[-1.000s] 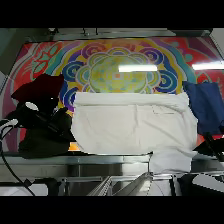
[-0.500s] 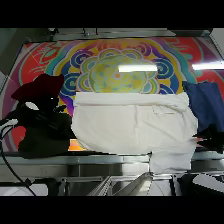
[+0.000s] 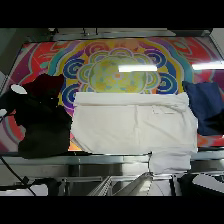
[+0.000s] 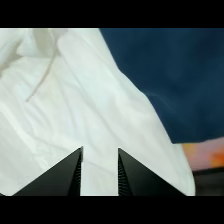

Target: Fold the shirts.

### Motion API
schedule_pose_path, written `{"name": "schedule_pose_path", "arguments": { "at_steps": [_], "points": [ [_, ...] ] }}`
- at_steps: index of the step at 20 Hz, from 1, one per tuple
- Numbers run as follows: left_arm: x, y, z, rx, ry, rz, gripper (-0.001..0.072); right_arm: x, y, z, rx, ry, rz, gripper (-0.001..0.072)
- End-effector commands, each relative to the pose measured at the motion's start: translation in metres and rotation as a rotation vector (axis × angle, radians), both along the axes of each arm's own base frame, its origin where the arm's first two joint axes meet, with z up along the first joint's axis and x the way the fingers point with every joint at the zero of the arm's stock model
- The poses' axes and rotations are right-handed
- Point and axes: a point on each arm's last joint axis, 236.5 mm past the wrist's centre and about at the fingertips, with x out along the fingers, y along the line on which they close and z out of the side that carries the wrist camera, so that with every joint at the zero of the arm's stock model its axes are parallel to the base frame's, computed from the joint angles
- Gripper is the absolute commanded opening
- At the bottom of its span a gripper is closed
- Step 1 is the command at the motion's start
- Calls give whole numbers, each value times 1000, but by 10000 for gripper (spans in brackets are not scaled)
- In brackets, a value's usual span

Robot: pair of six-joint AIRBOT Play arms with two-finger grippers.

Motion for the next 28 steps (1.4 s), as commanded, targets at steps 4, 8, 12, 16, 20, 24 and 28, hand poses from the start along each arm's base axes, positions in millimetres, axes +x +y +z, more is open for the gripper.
{"name": "schedule_pose_path", "arguments": {
  "at_steps": [4, 8, 12, 16, 20, 24, 28],
  "points": [
    [-35, -25, 19, -15, 63, -56, 10, 38, 27, -4, -33, -72, 93, 225],
    [-46, -40, -19, 26, 20, -8, 13, 43, 43, -11, -4, -68, 137, 225],
    [-52, -42, -36, 25, 90, -18, 12, 47, 61, -22, 18, -53, 195, 224],
    [-59, -44, -39, 15, 122, -46, 12, 61, 66, -34, -9, -62, 189, 223],
    [-1, -36, -44, 65, -48, 50, 11, 88, 67, -43, -8, -126, 137, 221],
    [67, -43, -32, 75, -181, 39, 11, 118, 68, -57, -10, -179, 65, 224],
    [123, -33, -28, 78, -246, 77, 13, 134, 59, -56, -31, -216, 77, 225]
  ]
}}
